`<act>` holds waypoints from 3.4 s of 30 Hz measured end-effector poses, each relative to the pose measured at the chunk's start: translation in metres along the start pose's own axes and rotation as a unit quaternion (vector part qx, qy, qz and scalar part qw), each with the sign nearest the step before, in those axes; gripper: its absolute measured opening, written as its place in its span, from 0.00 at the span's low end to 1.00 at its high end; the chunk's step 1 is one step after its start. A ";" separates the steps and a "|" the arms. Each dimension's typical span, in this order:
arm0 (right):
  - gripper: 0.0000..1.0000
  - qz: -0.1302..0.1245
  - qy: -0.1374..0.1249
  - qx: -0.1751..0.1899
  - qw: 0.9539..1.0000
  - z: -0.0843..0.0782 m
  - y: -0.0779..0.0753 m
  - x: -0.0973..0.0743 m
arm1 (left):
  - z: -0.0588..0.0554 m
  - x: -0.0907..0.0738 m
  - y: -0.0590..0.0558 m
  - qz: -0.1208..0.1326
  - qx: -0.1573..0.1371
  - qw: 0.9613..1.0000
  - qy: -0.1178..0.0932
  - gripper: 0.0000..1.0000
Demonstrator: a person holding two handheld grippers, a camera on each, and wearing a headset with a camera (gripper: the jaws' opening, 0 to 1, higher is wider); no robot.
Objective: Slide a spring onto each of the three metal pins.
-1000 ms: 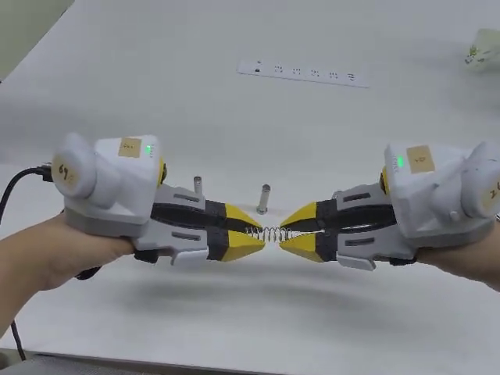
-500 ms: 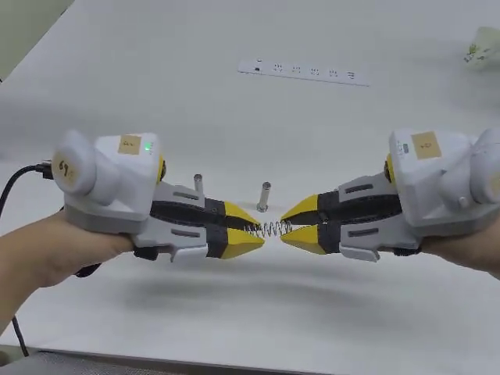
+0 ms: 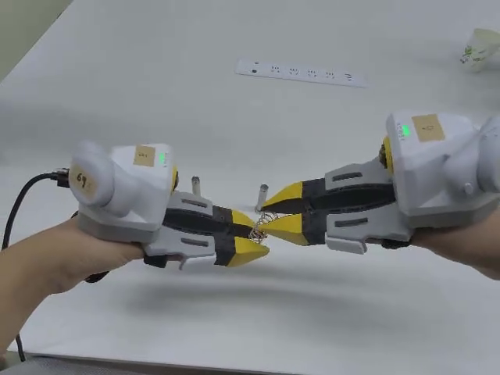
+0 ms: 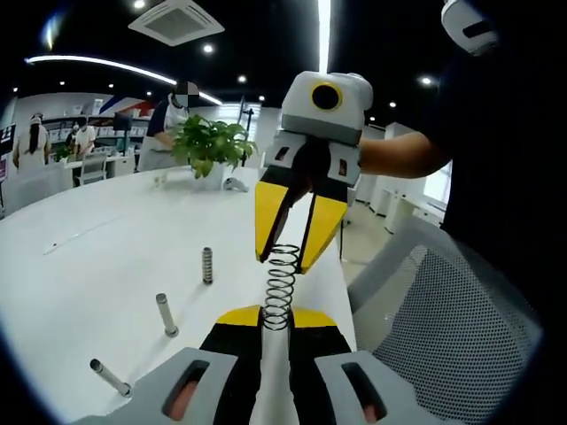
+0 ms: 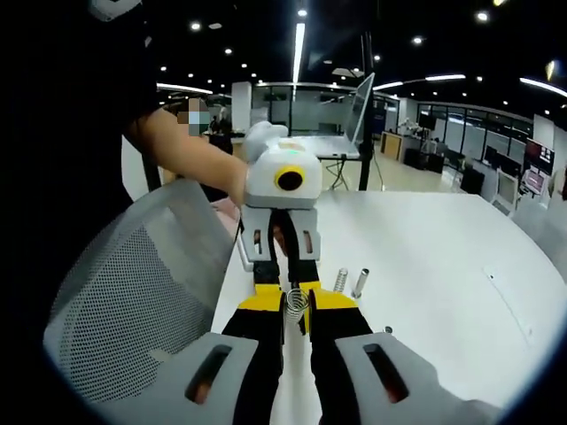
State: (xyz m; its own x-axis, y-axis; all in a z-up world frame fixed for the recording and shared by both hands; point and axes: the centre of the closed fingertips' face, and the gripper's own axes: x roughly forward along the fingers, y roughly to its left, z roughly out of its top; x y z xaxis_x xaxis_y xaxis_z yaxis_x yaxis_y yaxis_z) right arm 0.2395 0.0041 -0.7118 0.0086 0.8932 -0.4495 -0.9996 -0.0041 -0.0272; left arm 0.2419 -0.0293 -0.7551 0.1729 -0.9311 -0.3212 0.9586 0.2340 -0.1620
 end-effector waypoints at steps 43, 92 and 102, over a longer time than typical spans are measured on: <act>0.07 -0.030 0.005 -0.063 0.998 0.003 -0.007 0.002 | 0.004 -0.008 0.007 0.014 -0.024 1.000 -0.010 0.13; 0.07 -0.085 0.022 -0.050 0.995 -0.014 -0.031 -0.002 | -0.027 -0.096 0.054 0.160 -0.076 0.984 -0.022 0.98; 0.07 -0.098 0.029 -0.049 0.994 -0.019 -0.042 -0.002 | -0.026 -0.099 0.055 0.170 -0.082 0.982 -0.028 0.98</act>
State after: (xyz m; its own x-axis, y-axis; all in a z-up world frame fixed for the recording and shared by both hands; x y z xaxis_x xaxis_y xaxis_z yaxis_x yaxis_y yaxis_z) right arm 0.2818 -0.0057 -0.7266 0.2066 0.8536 -0.4782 -0.9715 0.1210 -0.2039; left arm 0.2716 0.0834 -0.7568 0.4926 -0.8044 -0.3321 0.7949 0.5712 -0.2045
